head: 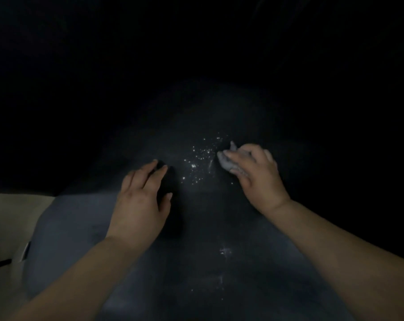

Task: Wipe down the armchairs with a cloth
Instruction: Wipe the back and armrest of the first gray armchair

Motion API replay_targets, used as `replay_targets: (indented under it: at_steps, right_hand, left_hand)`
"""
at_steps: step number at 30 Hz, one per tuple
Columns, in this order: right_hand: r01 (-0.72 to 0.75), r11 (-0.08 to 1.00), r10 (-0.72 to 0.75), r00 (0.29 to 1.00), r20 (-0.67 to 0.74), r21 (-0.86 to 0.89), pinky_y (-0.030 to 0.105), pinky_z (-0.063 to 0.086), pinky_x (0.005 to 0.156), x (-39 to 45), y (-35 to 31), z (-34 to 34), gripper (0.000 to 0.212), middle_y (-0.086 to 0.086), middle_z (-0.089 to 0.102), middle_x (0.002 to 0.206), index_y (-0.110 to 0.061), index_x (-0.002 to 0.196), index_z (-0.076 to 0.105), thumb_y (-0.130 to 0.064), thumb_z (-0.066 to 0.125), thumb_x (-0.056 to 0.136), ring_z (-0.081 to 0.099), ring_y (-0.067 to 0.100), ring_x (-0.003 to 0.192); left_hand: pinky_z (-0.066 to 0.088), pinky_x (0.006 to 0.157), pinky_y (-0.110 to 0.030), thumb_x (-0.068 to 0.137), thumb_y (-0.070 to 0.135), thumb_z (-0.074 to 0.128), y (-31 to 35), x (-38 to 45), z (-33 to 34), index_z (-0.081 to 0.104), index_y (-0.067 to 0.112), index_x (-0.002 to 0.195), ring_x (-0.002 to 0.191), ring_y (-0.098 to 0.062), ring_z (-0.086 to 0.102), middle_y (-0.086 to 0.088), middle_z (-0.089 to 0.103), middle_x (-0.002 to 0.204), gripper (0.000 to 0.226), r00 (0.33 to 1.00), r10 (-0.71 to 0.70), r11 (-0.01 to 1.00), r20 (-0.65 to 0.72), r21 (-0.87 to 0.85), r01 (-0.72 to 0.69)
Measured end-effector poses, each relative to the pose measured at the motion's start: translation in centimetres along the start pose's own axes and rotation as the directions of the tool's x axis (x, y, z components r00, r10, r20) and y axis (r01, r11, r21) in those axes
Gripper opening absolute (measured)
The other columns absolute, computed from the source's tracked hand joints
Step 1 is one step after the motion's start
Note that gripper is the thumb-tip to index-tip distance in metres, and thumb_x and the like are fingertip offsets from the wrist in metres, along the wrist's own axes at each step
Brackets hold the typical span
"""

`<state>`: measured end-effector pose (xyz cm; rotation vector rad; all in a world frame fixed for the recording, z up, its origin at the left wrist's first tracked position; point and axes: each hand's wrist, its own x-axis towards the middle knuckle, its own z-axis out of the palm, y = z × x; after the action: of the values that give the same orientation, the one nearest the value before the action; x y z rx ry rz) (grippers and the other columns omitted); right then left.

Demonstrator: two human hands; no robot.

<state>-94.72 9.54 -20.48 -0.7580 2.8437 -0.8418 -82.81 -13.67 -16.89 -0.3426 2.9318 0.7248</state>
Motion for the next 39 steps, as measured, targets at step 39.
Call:
replay_targets:
  at_steps: [39]
  right_hand:
    - [-0.079,0.993,0.08,0.997,-0.005,0.086,0.039,0.036,0.098,8.1,-5.9,4.1,0.031,0.015,0.052,0.124,-0.012,0.12,0.06,-0.014,0.06,0.089,0.046,0.03,0.116]
  left_hand:
    - [0.019,0.115,-0.032,0.088,0.021,0.064,-1.9,-1.4,0.1,0.04,0.015,0.144,0.138,-0.027,0.025,-0.004,0.026,0.156,0.061,0.986,-0.079,0.995,0.146,0.073,0.069]
